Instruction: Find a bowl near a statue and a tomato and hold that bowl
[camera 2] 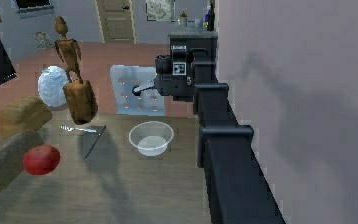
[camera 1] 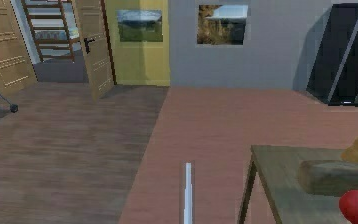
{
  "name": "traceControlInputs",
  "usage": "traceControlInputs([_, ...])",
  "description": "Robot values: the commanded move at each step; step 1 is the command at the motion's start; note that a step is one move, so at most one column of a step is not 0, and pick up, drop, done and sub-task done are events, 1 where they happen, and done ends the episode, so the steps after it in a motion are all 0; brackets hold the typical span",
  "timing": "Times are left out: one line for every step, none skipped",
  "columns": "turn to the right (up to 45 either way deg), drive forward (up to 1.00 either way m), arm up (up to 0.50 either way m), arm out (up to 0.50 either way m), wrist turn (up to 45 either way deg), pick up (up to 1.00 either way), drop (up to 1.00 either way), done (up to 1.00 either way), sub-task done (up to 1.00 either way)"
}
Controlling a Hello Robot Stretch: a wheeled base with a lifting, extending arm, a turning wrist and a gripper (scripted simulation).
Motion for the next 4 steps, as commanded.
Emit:
traceControlInputs([0.0, 0.00, -0.28, 0.00, 0.0, 0.00, 0.00, 0.00, 0.00])
traceControlInputs([0.0, 0.00, 0.00, 0.00, 0.0, 1.00, 0.00, 0.00, 0.00])
traceControlInputs([0.0, 0.00, 0.10, 0.00, 0.0, 0.00, 0.00, 0.00, 0.00])
traceControlInputs([0.0, 0.00, 0.00, 0.00, 0.0, 0.00, 0.00, 1.00, 0.00])
